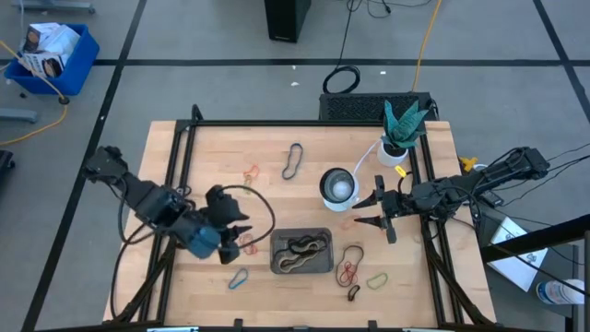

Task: Pick and place rubber bands into bin
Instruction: Put the small blue rubber band into the black bin

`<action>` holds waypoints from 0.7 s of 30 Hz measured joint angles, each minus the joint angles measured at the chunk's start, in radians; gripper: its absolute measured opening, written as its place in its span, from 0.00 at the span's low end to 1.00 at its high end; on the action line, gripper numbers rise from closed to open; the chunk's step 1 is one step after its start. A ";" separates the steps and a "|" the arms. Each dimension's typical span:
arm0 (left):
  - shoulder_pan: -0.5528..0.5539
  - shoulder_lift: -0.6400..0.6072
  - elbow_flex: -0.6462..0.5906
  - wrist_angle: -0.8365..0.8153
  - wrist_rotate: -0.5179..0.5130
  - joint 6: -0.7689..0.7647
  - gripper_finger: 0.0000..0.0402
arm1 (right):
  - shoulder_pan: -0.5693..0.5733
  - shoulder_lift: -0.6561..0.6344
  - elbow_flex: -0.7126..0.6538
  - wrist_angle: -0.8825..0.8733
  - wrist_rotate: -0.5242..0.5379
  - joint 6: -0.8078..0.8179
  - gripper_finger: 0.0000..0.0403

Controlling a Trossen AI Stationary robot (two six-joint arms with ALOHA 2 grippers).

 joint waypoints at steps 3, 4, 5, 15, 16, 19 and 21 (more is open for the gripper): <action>-0.030 0.004 -0.039 -0.029 0.044 -0.074 0.31 | 0.000 0.000 0.000 0.000 0.001 0.000 0.40; -0.038 0.003 -0.052 -0.041 0.068 -0.096 0.31 | 0.000 0.000 0.000 0.000 0.001 0.000 0.40; -0.045 0.002 -0.070 -0.049 0.098 -0.123 0.31 | 0.000 0.000 0.000 0.000 0.001 0.000 0.40; -0.068 0.003 -0.343 -0.041 0.281 -0.345 0.31 | 0.000 0.004 0.000 -0.017 0.009 0.000 0.40; -0.065 0.003 -0.365 -0.030 0.283 -0.374 0.31 | 0.000 0.010 0.000 -0.023 0.023 0.002 0.40; -0.060 0.003 -0.419 0.046 0.305 -0.398 0.31 | -0.010 0.035 -0.001 -0.033 0.031 0.013 0.40; -0.060 0.003 -0.450 0.104 0.331 -0.400 0.31 | -0.021 0.051 -0.001 -0.024 0.029 0.018 0.40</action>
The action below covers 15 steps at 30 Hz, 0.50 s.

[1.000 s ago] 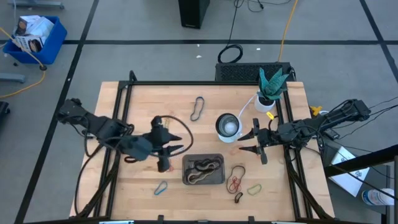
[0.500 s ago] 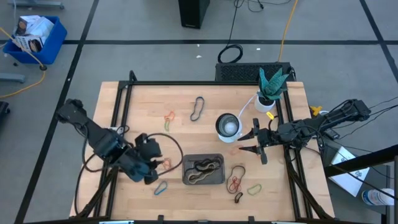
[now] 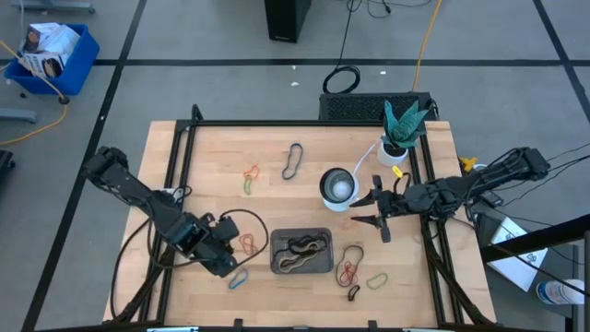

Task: Pick and place rubber bands into bin
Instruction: Put the small blue rubber band into the black bin

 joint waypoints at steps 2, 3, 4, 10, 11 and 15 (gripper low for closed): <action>-0.001 0.000 -0.032 0.079 0.038 -0.002 0.31 | -0.009 0.012 0.000 0.013 -0.001 0.000 0.39; 0.000 0.000 -0.048 0.113 0.056 -0.004 0.31 | -0.012 0.018 0.000 0.028 -0.002 0.000 0.39; 0.001 0.000 -0.065 0.140 0.065 -0.010 0.31 | -0.016 0.020 0.000 0.039 -0.003 -0.001 0.39; 0.001 0.000 -0.156 0.240 0.077 -0.105 0.31 | -0.020 0.021 0.000 0.050 -0.003 -0.002 0.40; 0.001 0.000 -0.171 0.256 0.077 -0.112 0.31 | -0.020 0.021 0.000 0.050 -0.003 -0.001 0.40; -0.002 0.000 -0.212 0.325 0.077 -0.118 0.31 | -0.020 0.021 0.000 0.048 -0.003 0.000 0.39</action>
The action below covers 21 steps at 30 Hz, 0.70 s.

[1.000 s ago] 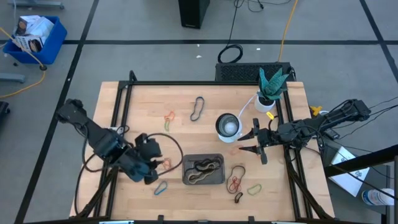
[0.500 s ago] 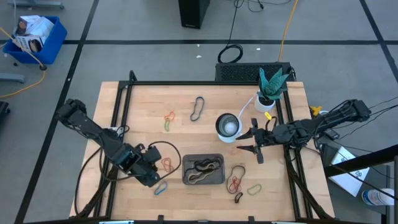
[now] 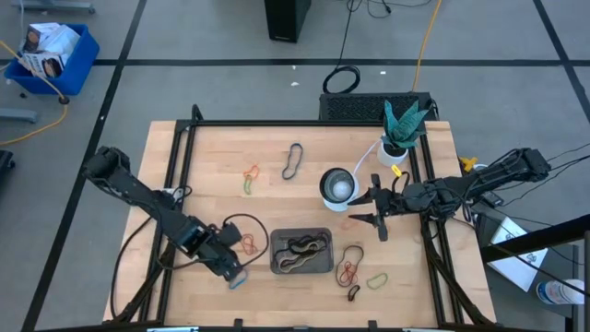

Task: Pick and place rubber bands into bin
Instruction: Put the small blue rubber band into the black bin

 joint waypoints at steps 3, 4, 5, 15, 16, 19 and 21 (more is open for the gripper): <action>0.000 0.000 -0.011 0.062 0.000 0.041 0.31 | 0.000 0.000 0.000 0.000 0.000 0.000 0.39; 0.000 0.000 -0.011 0.080 0.000 0.064 0.31 | 0.000 0.000 0.000 -0.001 0.000 0.000 0.40; 0.000 0.000 -0.011 0.098 0.000 0.091 0.31 | 0.000 0.000 0.000 -0.001 0.000 0.000 0.40; 0.003 0.000 -0.011 0.204 0.008 0.291 0.31 | 0.000 0.000 0.000 -0.001 0.000 0.001 0.39; 0.005 0.000 -0.011 0.204 0.016 0.311 0.31 | 0.000 0.000 0.000 0.000 0.000 0.001 0.40; 0.010 0.000 -0.003 0.186 0.040 0.300 0.31 | 0.000 0.000 0.000 0.011 0.000 0.001 0.40; 0.009 0.000 0.014 0.145 0.025 0.271 0.31 | 0.001 0.000 0.000 0.021 0.000 0.001 0.40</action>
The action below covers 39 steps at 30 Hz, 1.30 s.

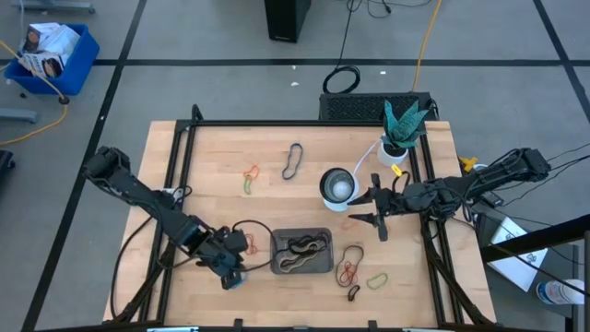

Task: Pick and place rubber bands into bin
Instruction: Put the small blue rubber band into the black bin

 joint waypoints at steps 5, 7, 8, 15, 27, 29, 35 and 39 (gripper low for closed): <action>0.000 0.034 0.067 -0.143 -0.016 -0.078 0.31 | 0.000 0.000 0.000 0.001 0.000 -0.003 0.39; 0.000 0.074 0.110 -0.202 -0.016 -0.101 0.31 | 0.000 0.000 0.000 0.001 0.000 -0.003 0.40; 0.000 0.095 0.130 -0.236 -0.016 -0.110 0.31 | 0.000 0.000 0.000 0.001 0.000 -0.003 0.40; 0.009 0.231 0.214 -0.359 0.061 -0.194 0.31 | 0.000 0.000 0.000 0.001 0.000 -0.003 0.39; 0.009 0.348 0.216 -0.333 0.120 -0.219 0.31 | 0.000 0.000 0.000 0.001 0.000 -0.002 0.39; 0.009 0.366 0.216 -0.332 0.156 -0.215 0.31 | 0.000 0.000 0.000 0.001 0.000 -0.002 0.39; 0.009 0.413 0.216 -0.261 0.183 -0.195 0.31 | 0.000 0.000 0.000 0.001 0.000 -0.002 0.40; 0.012 0.438 0.216 -0.213 0.180 -0.175 0.31 | 0.000 0.000 0.000 0.001 0.000 -0.003 0.39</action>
